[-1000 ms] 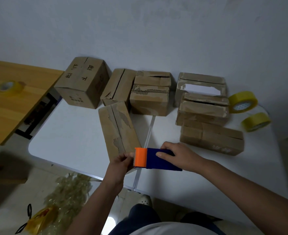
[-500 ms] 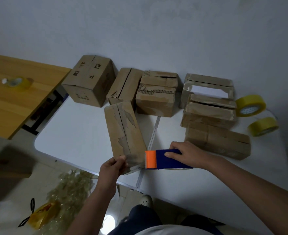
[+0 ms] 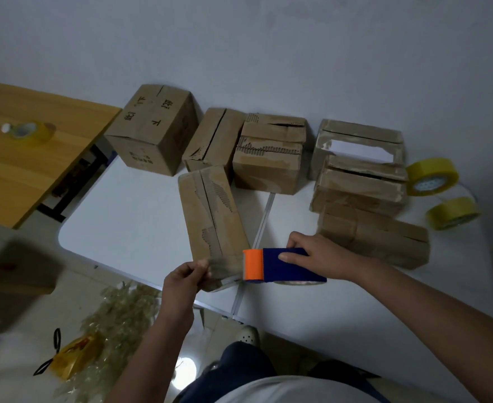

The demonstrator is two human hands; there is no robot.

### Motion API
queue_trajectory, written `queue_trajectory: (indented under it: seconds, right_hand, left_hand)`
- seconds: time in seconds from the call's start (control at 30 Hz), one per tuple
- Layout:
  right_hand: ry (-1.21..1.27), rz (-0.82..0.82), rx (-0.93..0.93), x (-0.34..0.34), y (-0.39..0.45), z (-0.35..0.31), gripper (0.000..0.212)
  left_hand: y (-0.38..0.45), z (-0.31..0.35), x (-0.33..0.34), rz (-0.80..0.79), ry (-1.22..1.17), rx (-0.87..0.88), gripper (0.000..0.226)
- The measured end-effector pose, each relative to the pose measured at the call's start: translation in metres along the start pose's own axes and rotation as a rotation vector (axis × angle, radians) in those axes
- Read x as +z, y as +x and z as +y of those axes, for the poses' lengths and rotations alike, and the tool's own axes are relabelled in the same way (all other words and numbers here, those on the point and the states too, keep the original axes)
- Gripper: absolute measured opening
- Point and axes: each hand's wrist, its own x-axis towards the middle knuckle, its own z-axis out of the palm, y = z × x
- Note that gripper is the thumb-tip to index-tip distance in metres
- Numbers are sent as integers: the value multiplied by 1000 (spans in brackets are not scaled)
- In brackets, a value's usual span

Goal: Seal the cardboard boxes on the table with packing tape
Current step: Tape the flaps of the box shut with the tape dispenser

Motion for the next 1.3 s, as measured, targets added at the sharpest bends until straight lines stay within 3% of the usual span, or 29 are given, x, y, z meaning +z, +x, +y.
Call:
queue_trajectory:
  seconds: [0.17, 0.37, 0.7, 0.93, 1.3]
  right_hand:
    - [-76, -44, 29, -21, 1, 15, 33]
    - [-89, -86, 48, -20, 7, 24, 34]
    - [-180, -59, -54, -20, 15, 13, 36]
    - [-250, -18, -18, -21, 14, 24, 33]
    - [-401, -12, -4, -24, 32, 27, 48]
  left_hand:
    - [-2, -4, -28, 149, -40, -22, 11]
    - [-10, -16, -37, 212, -64, -51, 10]
    - [-5, -25, -39, 247, -81, -48, 8]
    - [-13, -27, -29, 273, -68, 12, 10]
    - [-13, -45, -24, 294, -77, -15, 15]
